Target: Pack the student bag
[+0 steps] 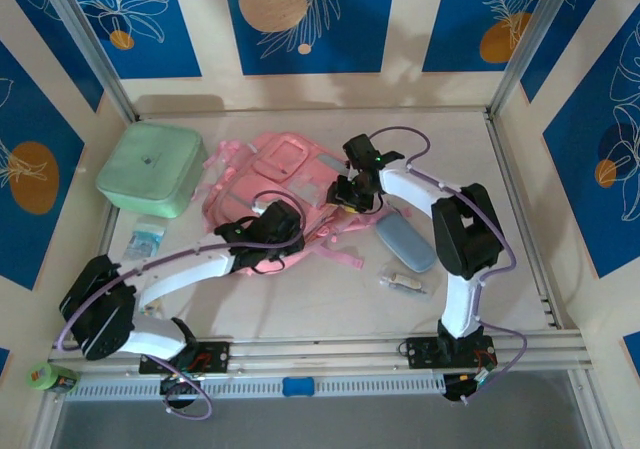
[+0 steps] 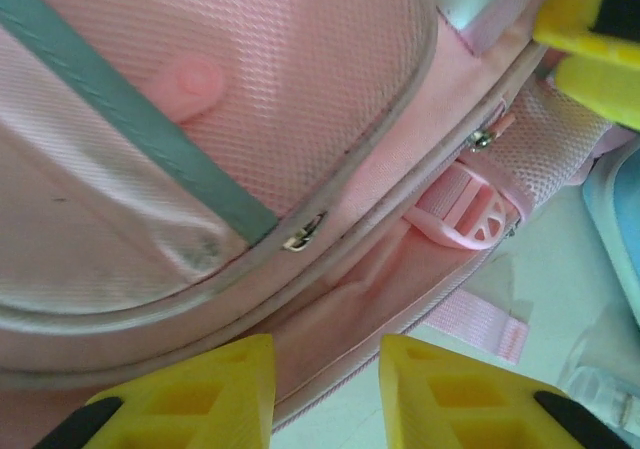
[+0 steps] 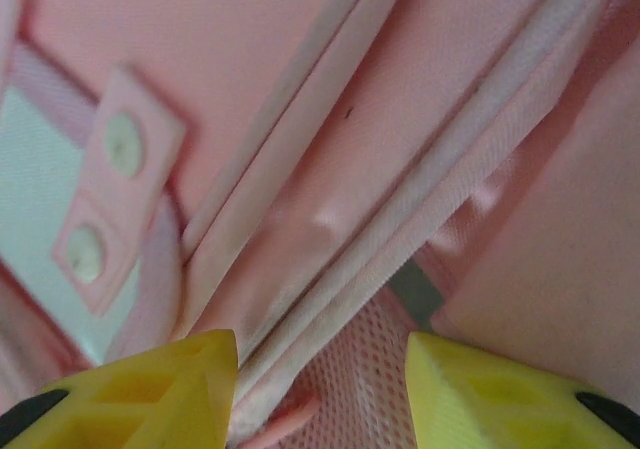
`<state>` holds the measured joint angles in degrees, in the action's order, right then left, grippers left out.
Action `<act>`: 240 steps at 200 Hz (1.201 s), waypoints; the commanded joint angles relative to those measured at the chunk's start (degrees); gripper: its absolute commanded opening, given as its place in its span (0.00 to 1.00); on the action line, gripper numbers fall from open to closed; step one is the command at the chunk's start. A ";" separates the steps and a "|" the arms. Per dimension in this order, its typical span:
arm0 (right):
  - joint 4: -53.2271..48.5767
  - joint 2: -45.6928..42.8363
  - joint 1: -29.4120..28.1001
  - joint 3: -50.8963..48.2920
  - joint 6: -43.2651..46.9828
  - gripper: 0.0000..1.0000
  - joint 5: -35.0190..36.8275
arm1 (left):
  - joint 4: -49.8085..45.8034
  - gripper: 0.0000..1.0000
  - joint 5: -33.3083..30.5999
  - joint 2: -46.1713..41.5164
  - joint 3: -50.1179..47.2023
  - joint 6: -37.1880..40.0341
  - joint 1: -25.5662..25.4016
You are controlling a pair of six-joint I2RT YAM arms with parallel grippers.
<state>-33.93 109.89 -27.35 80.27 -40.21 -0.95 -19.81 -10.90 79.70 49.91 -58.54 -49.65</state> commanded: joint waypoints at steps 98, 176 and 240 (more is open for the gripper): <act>7.25 2.38 1.26 5.51 -1.05 0.02 -6.82 | 3.78 0.13 1.75 7.25 -9.12 -1.69 0.31; 16.40 -7.50 5.55 -0.81 -10.13 0.00 -21.90 | 0.99 0.14 -0.81 9.85 -5.71 7.29 11.77; 23.59 -9.07 2.64 -5.95 -17.78 0.00 -20.05 | -5.00 0.36 0.21 -2.54 -2.13 9.86 12.97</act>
<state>-16.95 105.91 -23.55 76.25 -54.13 -19.49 -18.37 -9.58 83.57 46.54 -49.50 -35.53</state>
